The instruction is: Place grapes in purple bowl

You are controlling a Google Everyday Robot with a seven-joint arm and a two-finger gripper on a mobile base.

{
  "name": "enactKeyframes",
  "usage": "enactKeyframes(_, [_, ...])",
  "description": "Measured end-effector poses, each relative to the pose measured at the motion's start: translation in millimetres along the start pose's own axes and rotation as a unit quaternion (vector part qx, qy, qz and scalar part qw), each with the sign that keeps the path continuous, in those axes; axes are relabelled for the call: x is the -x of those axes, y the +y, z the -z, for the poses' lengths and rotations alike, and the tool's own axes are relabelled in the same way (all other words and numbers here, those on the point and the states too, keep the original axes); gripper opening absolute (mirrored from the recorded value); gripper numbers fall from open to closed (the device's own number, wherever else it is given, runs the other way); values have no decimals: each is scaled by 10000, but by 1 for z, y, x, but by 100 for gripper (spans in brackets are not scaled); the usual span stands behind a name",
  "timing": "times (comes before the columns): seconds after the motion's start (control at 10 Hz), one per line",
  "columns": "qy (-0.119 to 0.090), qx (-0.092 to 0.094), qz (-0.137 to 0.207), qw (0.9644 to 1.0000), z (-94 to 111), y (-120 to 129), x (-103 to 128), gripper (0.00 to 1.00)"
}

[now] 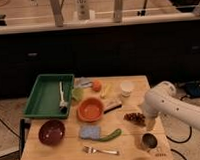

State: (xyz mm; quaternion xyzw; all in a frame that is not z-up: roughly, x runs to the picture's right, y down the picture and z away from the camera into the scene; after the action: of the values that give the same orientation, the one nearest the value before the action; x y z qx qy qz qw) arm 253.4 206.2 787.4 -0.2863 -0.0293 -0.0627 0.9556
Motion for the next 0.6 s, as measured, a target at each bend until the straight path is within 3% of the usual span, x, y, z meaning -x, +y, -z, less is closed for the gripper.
enactKeyframes(0.6, [-144,136,194,9996,-26,-3,-4,80])
